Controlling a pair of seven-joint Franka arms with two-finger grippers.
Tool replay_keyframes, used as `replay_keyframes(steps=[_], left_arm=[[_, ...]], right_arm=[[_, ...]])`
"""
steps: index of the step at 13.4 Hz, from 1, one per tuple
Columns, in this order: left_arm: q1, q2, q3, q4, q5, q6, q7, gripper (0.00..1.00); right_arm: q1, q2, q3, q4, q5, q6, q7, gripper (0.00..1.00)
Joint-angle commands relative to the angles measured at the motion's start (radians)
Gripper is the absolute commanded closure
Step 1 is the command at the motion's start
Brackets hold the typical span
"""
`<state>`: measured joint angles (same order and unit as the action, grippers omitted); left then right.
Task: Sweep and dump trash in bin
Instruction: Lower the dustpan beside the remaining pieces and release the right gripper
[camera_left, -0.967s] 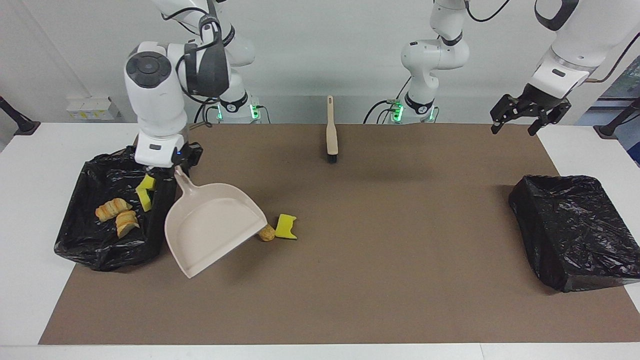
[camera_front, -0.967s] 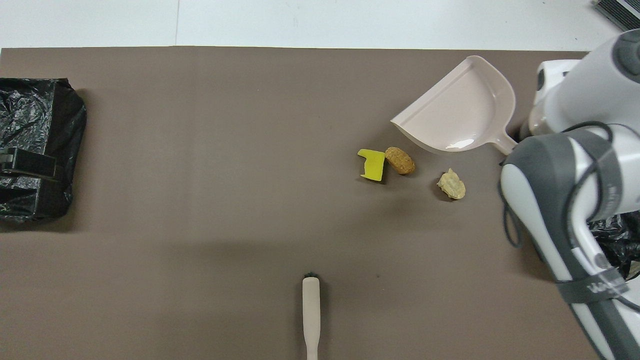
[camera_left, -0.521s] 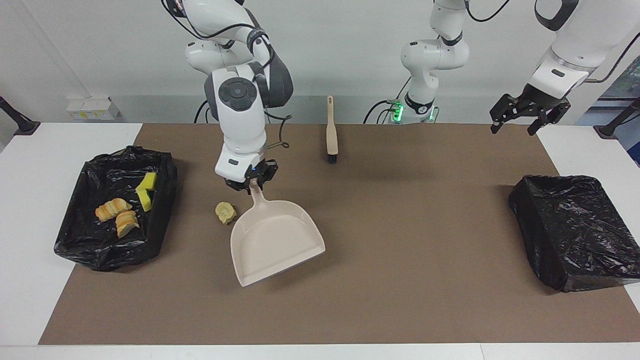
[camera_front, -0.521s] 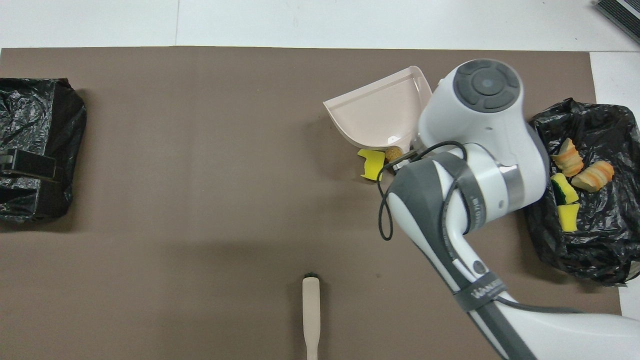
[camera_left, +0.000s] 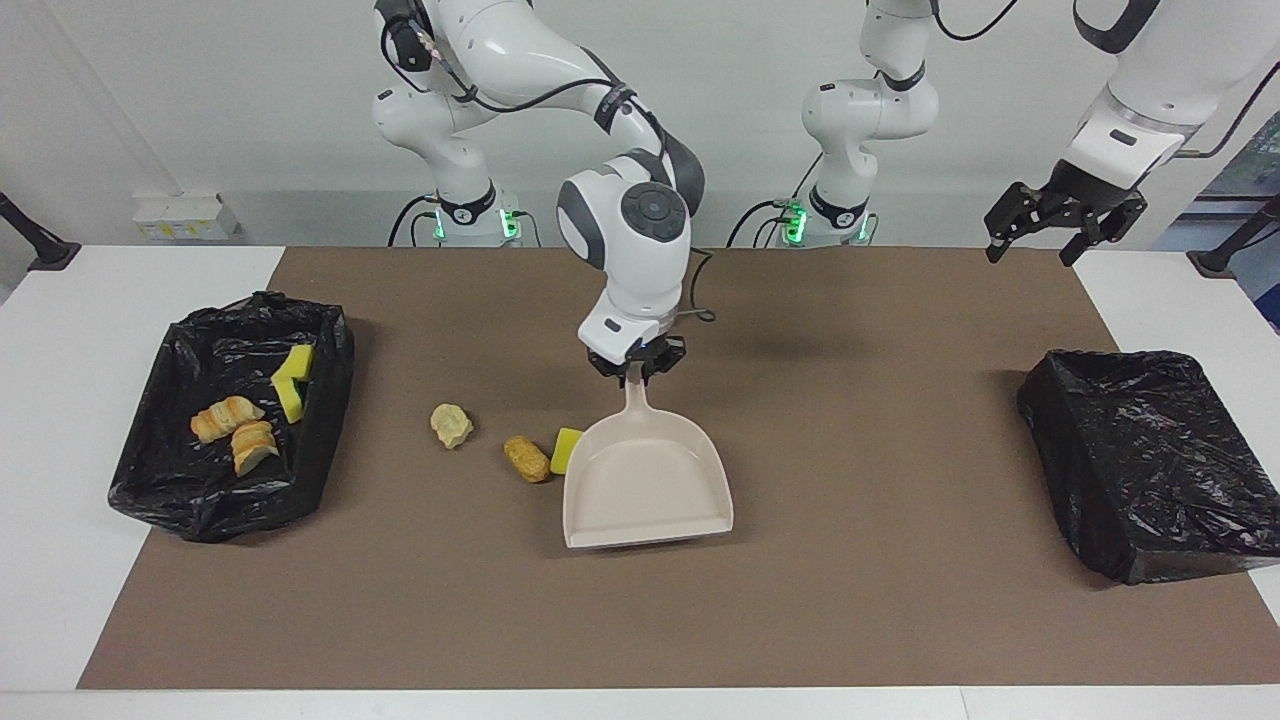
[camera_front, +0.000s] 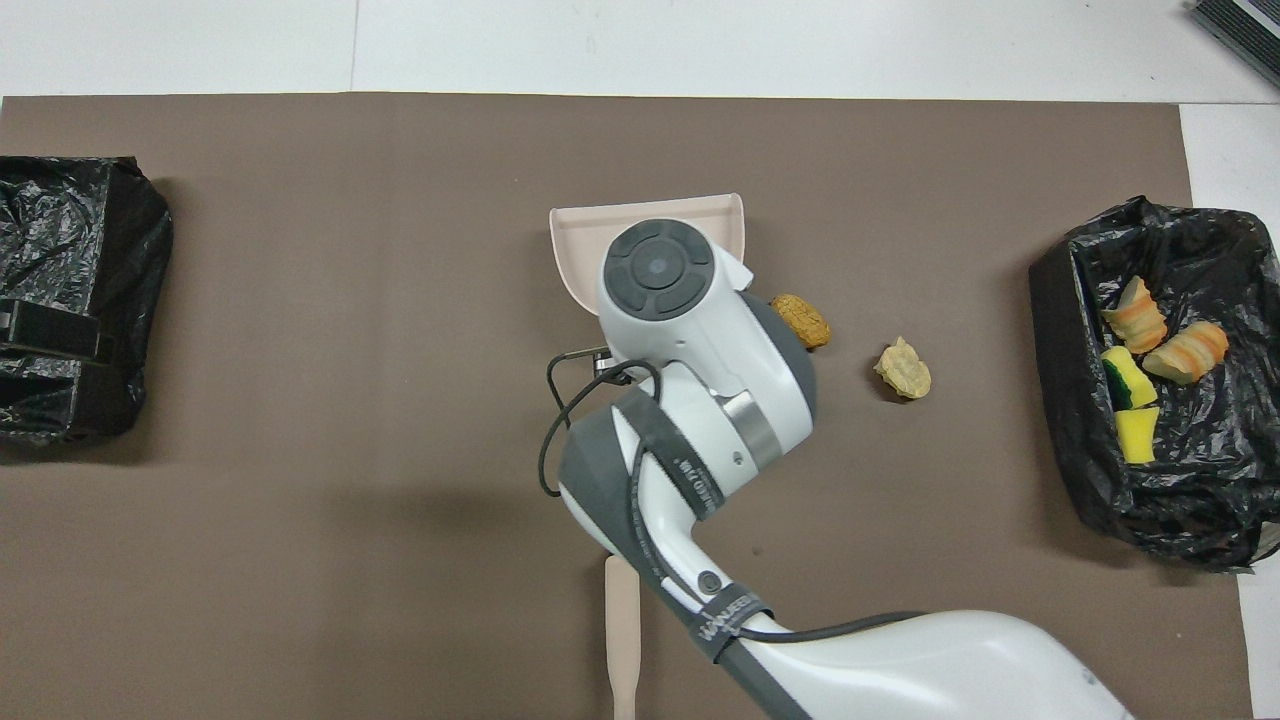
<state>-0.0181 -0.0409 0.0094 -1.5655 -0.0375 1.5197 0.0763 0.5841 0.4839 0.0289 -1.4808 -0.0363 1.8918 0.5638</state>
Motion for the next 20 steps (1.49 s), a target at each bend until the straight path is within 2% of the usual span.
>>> replay_keyframes(steps=[1, 6, 10, 12, 13, 14, 15, 20], left_arm=[[0.015, -0.024, -0.008, -0.031, -0.009, -0.004, 0.0, 0.0], [0.026, -0.033, -0.006, -0.056, -0.009, 0.011, 0.019, 0.0], [0.017, -0.033, -0.008, -0.076, -0.009, 0.019, 0.02, 0.0], [0.015, -0.033, -0.008, -0.076, -0.009, 0.03, 0.02, 0.0], [0.012, -0.033, -0.008, -0.076, -0.009, 0.031, 0.022, 0.0], [0.01, -0.033, -0.008, -0.077, -0.009, 0.031, 0.028, 0.0], [0.009, -0.031, -0.011, -0.077, -0.01, 0.033, 0.027, 0.0], [-0.043, -0.027, -0.016, -0.125, -0.01, 0.083, 0.019, 0.0]], right_arm=[[0.038, 0.027, -0.006, 0.028, 0.047, 0.035, 0.059, 1.0], [0.049, 0.01, -0.003, -0.038, 0.065, 0.061, 0.065, 1.0], [0.051, 0.007, -0.003, -0.119, 0.085, 0.162, 0.125, 1.0], [0.049, 0.005, -0.003, -0.121, 0.085, 0.152, 0.117, 1.0], [0.048, 0.007, -0.003, -0.116, 0.082, 0.148, 0.117, 0.92], [0.048, 0.001, -0.003, -0.115, 0.082, 0.145, 0.116, 0.67], [0.048, -0.004, -0.003, -0.115, 0.082, 0.142, 0.117, 0.01], [0.04, -0.071, -0.001, -0.122, 0.101, 0.076, 0.117, 0.0]])
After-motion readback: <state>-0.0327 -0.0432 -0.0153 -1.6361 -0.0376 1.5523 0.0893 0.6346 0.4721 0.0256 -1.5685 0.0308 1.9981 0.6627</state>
